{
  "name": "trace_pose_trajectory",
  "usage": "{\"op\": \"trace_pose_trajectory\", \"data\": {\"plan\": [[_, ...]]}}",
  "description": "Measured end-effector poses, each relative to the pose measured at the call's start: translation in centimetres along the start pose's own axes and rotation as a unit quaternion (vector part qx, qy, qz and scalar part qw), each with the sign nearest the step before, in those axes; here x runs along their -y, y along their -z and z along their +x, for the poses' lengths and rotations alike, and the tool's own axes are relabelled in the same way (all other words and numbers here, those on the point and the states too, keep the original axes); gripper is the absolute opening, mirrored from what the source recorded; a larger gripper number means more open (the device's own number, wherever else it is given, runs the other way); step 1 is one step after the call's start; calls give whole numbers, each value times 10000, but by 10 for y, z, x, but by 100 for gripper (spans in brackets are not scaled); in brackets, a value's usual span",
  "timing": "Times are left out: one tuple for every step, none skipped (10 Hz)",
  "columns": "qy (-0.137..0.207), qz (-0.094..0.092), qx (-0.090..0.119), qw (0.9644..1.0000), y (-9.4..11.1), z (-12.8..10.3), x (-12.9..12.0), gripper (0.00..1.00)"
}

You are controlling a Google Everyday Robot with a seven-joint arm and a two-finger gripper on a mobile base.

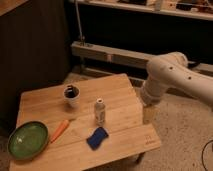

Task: Move the arm in a circular motion

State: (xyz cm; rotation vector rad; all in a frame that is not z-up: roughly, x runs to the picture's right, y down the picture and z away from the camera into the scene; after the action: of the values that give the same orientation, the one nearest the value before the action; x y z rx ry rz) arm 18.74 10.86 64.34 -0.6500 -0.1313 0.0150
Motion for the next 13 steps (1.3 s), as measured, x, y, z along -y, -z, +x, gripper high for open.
{"op": "trace_pose_trajectory", "data": {"plan": [[40, -15, 15, 10000, -6, 9, -21, 80], [97, -22, 28, 9999, -7, 12, -34, 80], [226, -38, 49, 9997, -8, 12, -52, 80], [346, -54, 70, 9994, -9, 7, -62, 80], [518, -78, 105, 9986, -10, -2, -72, 80], [674, -100, 149, 9976, -12, -13, -78, 80], [920, -140, 212, 9954, -16, -33, -82, 80], [1150, -176, 267, 9928, -20, -54, -83, 80], [1359, -204, 316, 9900, -22, -75, -82, 80], [1667, -258, 395, 9849, -27, -108, -80, 80], [1931, -301, 453, 9797, -30, -134, -78, 80], [2170, -350, 501, 9743, -33, -157, -77, 80], [2611, -471, 573, 9625, -38, -197, -78, 80]]}}
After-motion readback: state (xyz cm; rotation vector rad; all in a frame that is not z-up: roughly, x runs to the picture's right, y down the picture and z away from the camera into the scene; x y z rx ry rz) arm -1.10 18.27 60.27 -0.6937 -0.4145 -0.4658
